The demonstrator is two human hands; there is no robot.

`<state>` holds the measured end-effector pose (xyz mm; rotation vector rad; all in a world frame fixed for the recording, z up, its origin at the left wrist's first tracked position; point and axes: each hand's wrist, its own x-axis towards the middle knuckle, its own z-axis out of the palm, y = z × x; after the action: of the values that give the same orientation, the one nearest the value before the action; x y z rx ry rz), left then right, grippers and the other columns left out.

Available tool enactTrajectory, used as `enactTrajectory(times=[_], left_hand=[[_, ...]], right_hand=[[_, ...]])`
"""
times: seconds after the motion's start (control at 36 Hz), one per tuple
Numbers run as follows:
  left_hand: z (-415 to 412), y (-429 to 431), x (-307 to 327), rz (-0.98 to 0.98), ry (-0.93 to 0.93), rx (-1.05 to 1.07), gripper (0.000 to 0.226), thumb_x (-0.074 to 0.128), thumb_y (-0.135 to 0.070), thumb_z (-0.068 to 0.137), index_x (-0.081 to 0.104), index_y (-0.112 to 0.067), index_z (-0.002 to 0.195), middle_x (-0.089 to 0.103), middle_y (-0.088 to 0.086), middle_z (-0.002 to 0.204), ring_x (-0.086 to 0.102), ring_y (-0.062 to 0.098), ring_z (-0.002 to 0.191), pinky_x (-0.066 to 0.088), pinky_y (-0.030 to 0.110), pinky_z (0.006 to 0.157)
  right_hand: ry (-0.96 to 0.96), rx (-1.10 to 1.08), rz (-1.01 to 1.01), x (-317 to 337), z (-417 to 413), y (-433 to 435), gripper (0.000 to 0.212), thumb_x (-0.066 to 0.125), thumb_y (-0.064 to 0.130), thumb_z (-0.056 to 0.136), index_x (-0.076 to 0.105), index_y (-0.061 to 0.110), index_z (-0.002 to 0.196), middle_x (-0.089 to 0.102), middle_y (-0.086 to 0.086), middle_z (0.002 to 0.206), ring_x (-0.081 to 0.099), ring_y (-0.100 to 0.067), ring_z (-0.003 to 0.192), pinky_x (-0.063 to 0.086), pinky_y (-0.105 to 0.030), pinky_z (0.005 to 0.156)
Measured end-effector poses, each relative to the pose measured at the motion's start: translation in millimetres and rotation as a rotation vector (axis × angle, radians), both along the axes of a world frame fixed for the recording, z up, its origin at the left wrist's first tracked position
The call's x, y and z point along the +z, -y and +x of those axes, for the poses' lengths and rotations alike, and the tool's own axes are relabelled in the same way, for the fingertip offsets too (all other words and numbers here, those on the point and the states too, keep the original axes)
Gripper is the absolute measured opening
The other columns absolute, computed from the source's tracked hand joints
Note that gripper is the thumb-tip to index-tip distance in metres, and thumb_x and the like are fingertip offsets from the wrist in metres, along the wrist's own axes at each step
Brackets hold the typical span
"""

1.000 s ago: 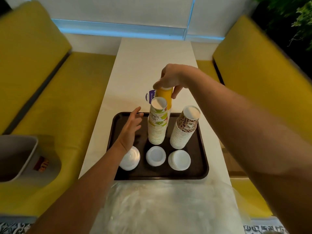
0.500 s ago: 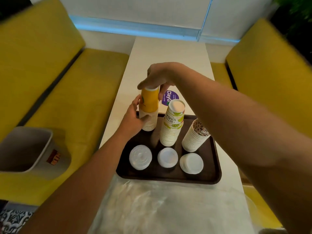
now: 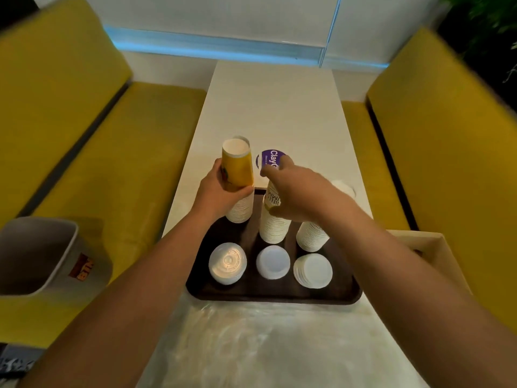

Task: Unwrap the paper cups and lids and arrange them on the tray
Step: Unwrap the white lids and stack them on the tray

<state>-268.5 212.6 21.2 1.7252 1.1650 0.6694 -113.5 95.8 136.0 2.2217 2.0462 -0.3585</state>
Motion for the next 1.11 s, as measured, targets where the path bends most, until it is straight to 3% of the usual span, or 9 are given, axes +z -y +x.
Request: enactTrajectory(times=[0.08, 0.33, 0.5, 0.61, 0.78, 0.83, 0.92, 0.97, 1.11], left_hand=[[-4.2, 7.0, -0.7, 0.003, -0.026, 0.024, 0.084, 0.090, -0.039, 0.079, 0.041, -0.030, 0.146, 0.058, -0.012, 0.128, 0.054, 0.010, 0.112, 0.045, 0.032, 0.091], [-9.6, 11.0, 1.8, -0.011, -0.040, 0.033, 0.077, 0.090, -0.036, 0.079, 0.043, -0.031, 0.141, 0.060, -0.010, 0.127, 0.056, 0.013, 0.113, 0.046, 0.033, 0.092], [-10.0, 7.2, 2.9, -0.025, -0.054, 0.030, 0.083, 0.091, -0.038, 0.077, 0.042, -0.032, 0.144, 0.061, -0.007, 0.135, 0.058, 0.016, 0.118, 0.048, 0.035, 0.095], [-11.6, 7.0, 1.7, -0.032, -0.046, 0.037, 0.082, 0.091, -0.036, 0.077, 0.043, -0.033, 0.143, 0.058, -0.013, 0.127, 0.057, 0.013, 0.117, 0.046, 0.034, 0.095], [-9.2, 3.6, 1.6, -0.034, -0.044, 0.037, 0.087, 0.091, -0.036, 0.077, 0.040, -0.033, 0.147, 0.058, -0.011, 0.132, 0.057, 0.015, 0.121, 0.046, 0.034, 0.097], [-9.3, 1.0, 1.5, -0.033, -0.044, 0.040, 0.087, 0.091, -0.035, 0.077, 0.040, -0.033, 0.148, 0.059, -0.007, 0.138, 0.057, 0.018, 0.127, 0.047, 0.036, 0.100], [-9.4, -1.7, 0.6, -0.032, -0.067, 0.034, 0.092, 0.091, -0.038, 0.077, 0.038, -0.033, 0.151, 0.058, -0.003, 0.146, 0.056, 0.021, 0.132, 0.048, 0.041, 0.106], [-10.6, -2.3, -1.5, -0.035, -0.069, 0.037, 0.095, 0.091, -0.041, 0.075, 0.037, -0.033, 0.153, 0.057, -0.003, 0.147, 0.056, 0.022, 0.132, 0.049, 0.044, 0.108], [-9.8, -1.3, -3.7, -0.044, -0.080, 0.039, 0.097, 0.091, -0.043, 0.074, 0.036, -0.035, 0.153, 0.058, -0.004, 0.145, 0.057, 0.022, 0.131, 0.049, 0.046, 0.107]], right_hand=[[-0.028, -0.024, 0.091, -15.5, 0.7, -5.7, 0.060, 0.074, 0.017, 0.092, 0.042, 0.019, 0.143, 0.040, -0.018, 0.143, 0.058, -0.043, 0.113, 0.053, -0.042, 0.078], [-0.070, -0.095, 0.160, -20.5, 12.1, -40.2, 0.052, 0.074, 0.015, 0.090, 0.045, 0.020, 0.133, 0.040, -0.016, 0.130, 0.055, -0.043, 0.108, 0.058, -0.047, 0.076], [0.010, -0.055, 0.137, -5.7, 16.2, -37.3, 0.085, 0.077, 0.033, 0.087, 0.029, 0.038, 0.157, 0.032, -0.013, 0.151, 0.040, -0.043, 0.134, 0.054, -0.051, 0.096], [-0.092, -0.173, 0.225, 26.8, 35.4, -7.1, 0.092, 0.070, 0.049, 0.089, 0.018, 0.035, 0.163, 0.024, -0.011, 0.164, 0.026, -0.041, 0.147, 0.041, -0.057, 0.112], [-0.171, -0.395, -0.008, 7.6, 60.3, 42.7, 0.103, 0.075, 0.055, 0.086, 0.009, 0.037, 0.164, 0.015, -0.009, 0.167, 0.025, -0.044, 0.149, 0.041, -0.057, 0.113], [-0.195, -0.412, -0.031, -7.3, 60.1, 49.8, 0.103, 0.079, 0.052, 0.085, 0.013, 0.039, 0.163, 0.021, -0.011, 0.163, 0.037, -0.045, 0.143, 0.048, -0.054, 0.110], [-0.218, -0.435, 0.080, -21.6, 63.6, 50.0, 0.085, 0.079, 0.036, 0.088, 0.030, 0.035, 0.158, 0.039, -0.012, 0.146, 0.058, -0.039, 0.120, 0.059, -0.042, 0.089], [-0.211, -0.426, 0.101, -23.4, 66.2, 43.6, 0.074, 0.078, 0.031, 0.090, 0.039, 0.033, 0.153, 0.044, -0.010, 0.137, 0.060, -0.033, 0.108, 0.055, -0.034, 0.078], [-0.210, -0.408, 0.155, -23.8, 74.2, 23.5, 0.059, 0.079, 0.029, 0.089, 0.050, 0.027, 0.140, 0.047, -0.009, 0.127, 0.056, -0.031, 0.098, 0.053, -0.035, 0.075]])
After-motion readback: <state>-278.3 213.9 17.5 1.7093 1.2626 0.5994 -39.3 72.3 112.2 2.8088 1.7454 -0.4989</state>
